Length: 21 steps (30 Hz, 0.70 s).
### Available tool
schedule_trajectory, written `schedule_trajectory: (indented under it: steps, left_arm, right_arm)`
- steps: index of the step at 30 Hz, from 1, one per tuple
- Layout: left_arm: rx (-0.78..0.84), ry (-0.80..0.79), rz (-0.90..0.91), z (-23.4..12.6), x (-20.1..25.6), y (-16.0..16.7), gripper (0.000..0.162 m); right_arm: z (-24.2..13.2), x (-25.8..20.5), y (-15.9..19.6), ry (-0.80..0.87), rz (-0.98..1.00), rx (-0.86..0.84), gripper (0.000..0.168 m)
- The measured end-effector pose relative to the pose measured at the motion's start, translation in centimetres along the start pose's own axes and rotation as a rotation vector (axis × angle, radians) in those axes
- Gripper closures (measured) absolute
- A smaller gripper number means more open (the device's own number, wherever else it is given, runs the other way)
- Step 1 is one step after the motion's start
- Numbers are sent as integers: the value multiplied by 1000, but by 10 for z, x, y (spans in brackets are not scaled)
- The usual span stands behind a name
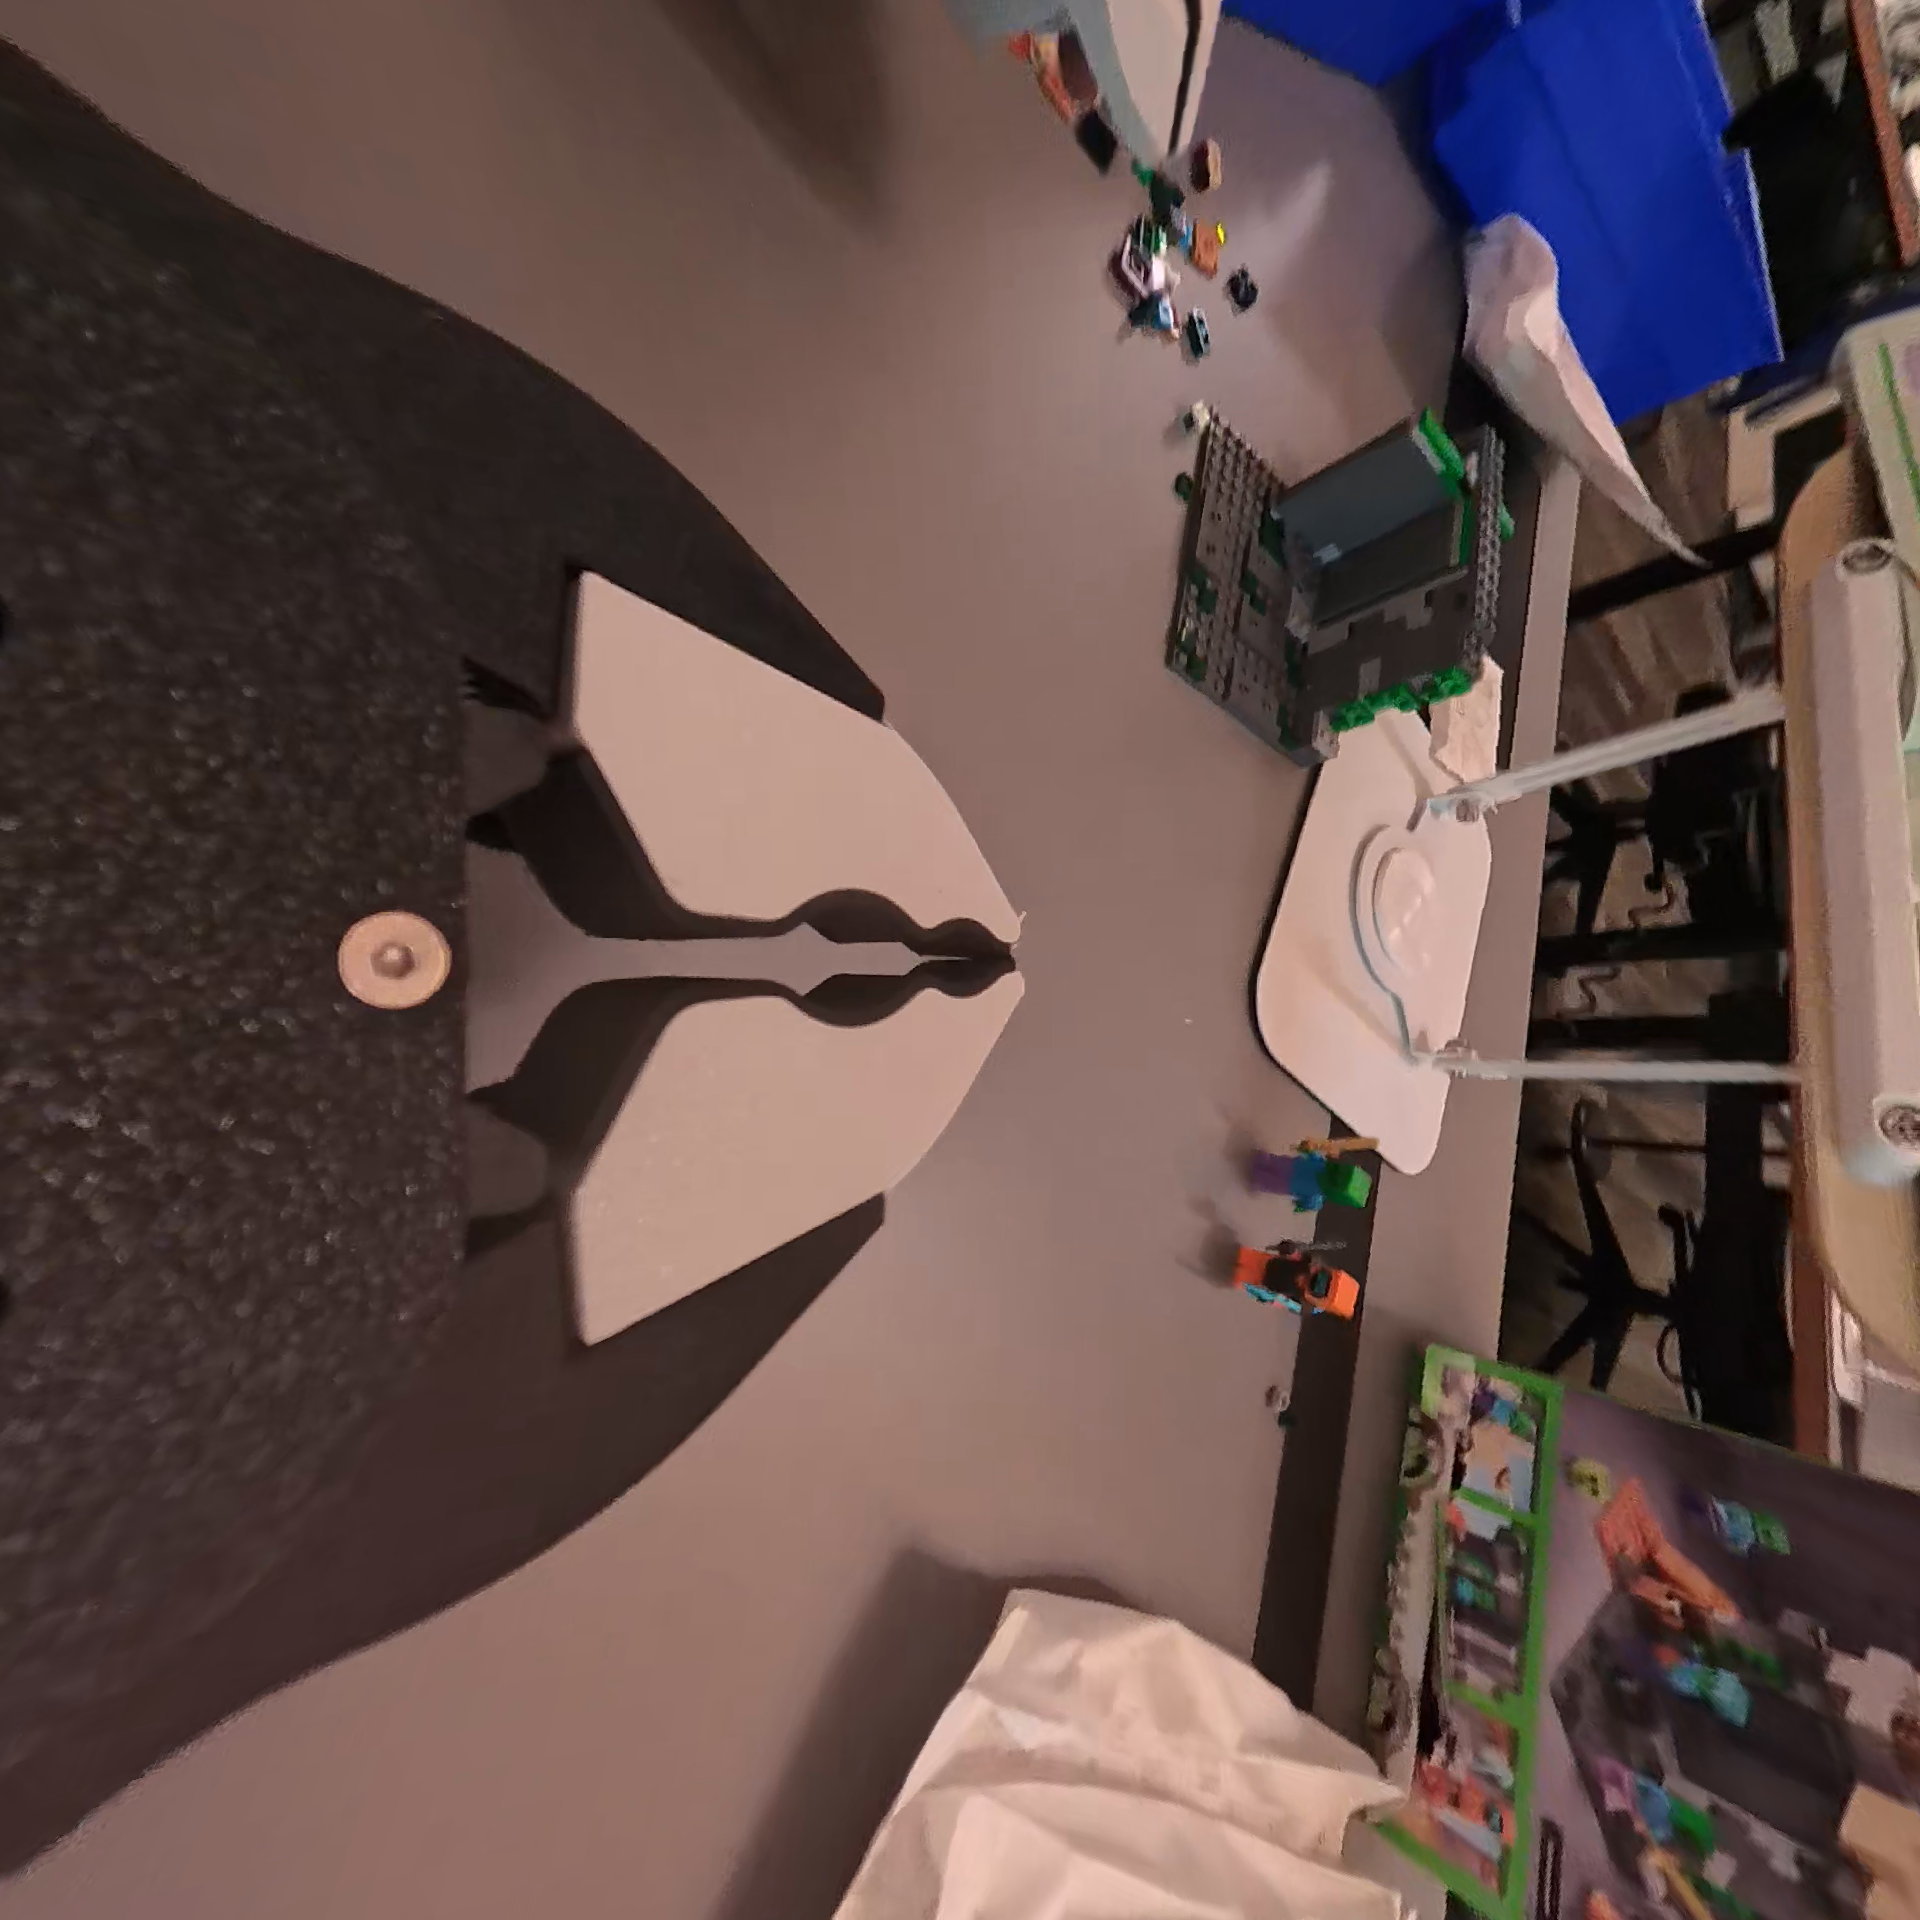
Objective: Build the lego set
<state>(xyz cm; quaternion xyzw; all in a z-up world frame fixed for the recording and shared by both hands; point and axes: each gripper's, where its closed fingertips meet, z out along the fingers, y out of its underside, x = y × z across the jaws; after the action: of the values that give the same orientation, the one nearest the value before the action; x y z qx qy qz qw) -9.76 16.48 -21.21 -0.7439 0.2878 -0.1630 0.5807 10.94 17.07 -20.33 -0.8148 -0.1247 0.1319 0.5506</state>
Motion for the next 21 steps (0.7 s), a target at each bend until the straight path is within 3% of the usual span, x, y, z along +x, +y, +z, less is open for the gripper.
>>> schedule_trajectory:
  steps: [8, 21]
  left_arm:
    - [18, -83, 40, -1, -8, -2, 162]
    - [67, -195, 152, -2, -23, -8, 162]
  right_arm:
    - [17, 22, 4, 187, -50, 49, 168]
    - [25, 6, 14, 103, -111, 58, 168]
